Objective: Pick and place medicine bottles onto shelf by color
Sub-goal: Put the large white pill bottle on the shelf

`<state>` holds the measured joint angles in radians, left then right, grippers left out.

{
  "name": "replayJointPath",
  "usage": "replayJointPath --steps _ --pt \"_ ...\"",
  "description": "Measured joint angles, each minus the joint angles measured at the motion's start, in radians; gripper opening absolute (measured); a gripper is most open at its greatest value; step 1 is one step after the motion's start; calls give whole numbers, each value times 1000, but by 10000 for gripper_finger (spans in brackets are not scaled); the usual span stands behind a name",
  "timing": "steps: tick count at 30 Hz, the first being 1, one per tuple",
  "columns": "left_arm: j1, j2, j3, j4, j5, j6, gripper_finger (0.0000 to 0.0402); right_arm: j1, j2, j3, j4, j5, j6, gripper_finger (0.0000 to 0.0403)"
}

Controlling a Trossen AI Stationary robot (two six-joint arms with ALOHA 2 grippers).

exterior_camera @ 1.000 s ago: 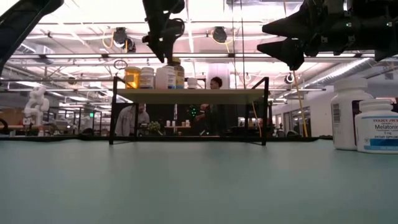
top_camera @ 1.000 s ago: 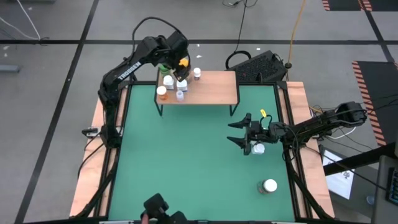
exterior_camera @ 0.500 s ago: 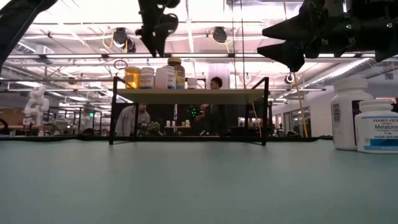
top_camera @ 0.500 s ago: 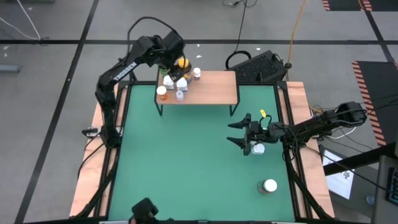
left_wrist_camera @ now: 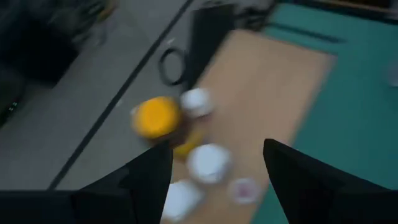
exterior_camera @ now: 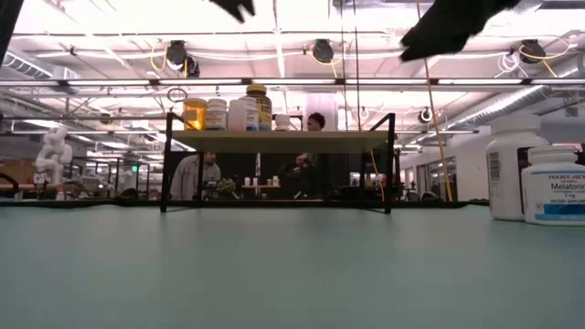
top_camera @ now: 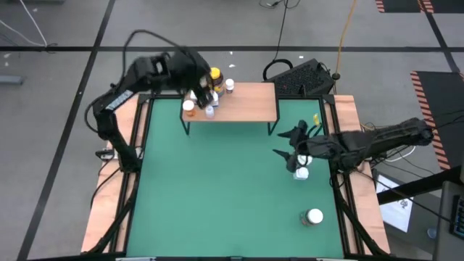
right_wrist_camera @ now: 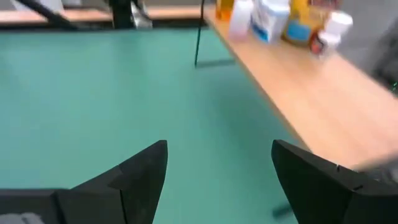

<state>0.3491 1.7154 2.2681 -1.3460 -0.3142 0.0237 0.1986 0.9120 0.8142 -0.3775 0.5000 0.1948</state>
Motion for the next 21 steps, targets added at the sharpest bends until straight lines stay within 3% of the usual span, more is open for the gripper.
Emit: replayJointPath --steps 4,8,12,16,19,21 --pt "-152 -7 -115 200 2 49 255 52 -18 138 -350 -1 202 281" --pt "-271 5 -322 492 9 97 255 132 -65 122 -482 35 374 281" --pt "-337 19 -565 928 15 143 255 181 -96 69 -561 58 484 281" --pt "-359 83 -745 1258 105 159 255 190 -103 63 -678 -43 524 281" --pt "-358 144 -793 1436 173 159 255 190 -102 63 -774 -191 488 281" --pt "-357 188 -802 1470 188 166 255 190 -96 63 -852 -265 483 281"
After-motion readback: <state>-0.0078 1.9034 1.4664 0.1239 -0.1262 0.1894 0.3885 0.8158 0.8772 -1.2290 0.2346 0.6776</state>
